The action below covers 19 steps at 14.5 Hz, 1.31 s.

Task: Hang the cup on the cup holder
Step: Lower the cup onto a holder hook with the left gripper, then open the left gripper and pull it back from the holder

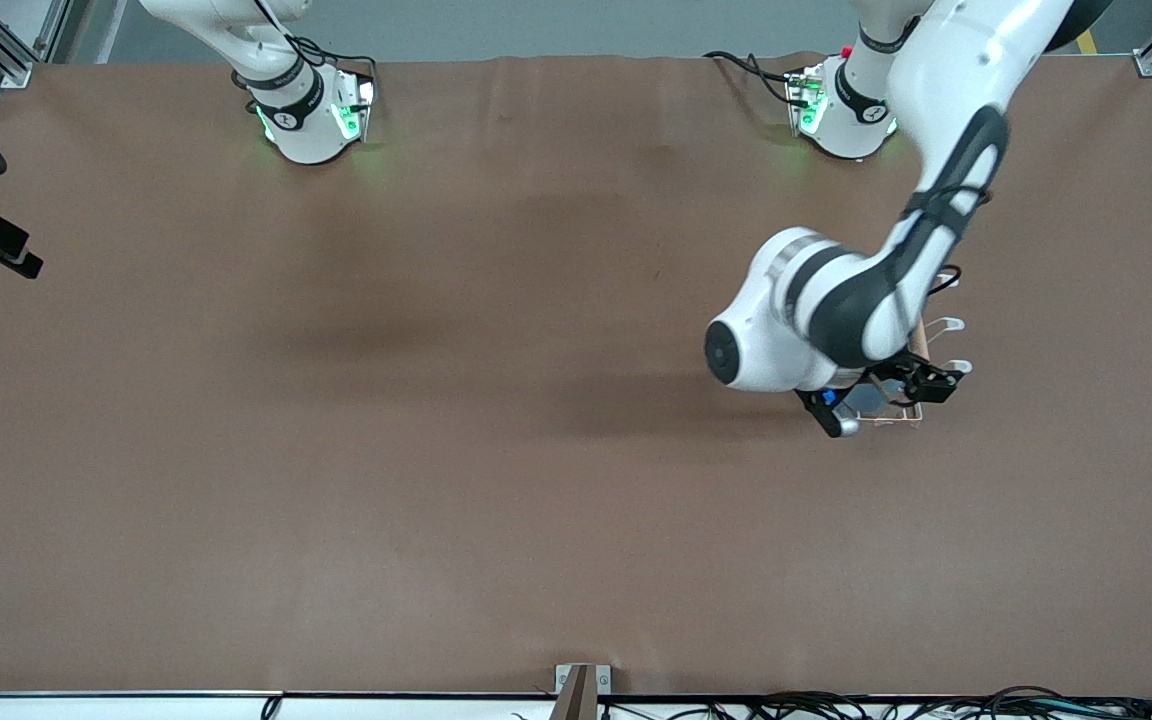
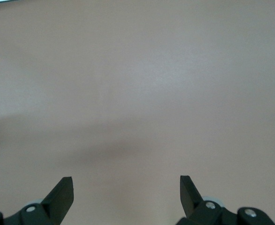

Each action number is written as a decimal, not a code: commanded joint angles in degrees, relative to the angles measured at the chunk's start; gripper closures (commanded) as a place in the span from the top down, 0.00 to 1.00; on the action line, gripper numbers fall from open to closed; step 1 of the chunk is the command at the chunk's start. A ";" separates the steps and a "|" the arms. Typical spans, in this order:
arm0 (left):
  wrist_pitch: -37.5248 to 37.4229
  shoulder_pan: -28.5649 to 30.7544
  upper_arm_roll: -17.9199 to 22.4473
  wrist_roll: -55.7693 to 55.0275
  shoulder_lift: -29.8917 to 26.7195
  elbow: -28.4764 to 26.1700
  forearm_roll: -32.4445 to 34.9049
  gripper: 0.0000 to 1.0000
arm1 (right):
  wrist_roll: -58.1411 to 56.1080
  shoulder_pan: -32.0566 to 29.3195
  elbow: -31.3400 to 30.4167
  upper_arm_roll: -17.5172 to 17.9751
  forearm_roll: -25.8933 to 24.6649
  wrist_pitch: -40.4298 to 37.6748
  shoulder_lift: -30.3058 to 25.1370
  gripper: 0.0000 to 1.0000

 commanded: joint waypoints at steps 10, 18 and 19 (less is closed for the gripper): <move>21.34 6.82 15.11 -10.75 -29.01 -5.52 -40.56 1.00 | -0.32 -0.64 0.63 0.81 -1.08 -0.68 0.21 1.00; 21.00 6.57 22.31 -11.28 -39.22 -7.29 -50.86 1.00 | -0.23 -0.64 0.63 0.81 -1.08 -0.68 0.21 1.00; 21.35 6.66 22.49 -11.28 -38.96 -6.94 -51.83 1.00 | -0.23 -0.64 0.63 0.81 -1.08 -0.68 0.21 1.00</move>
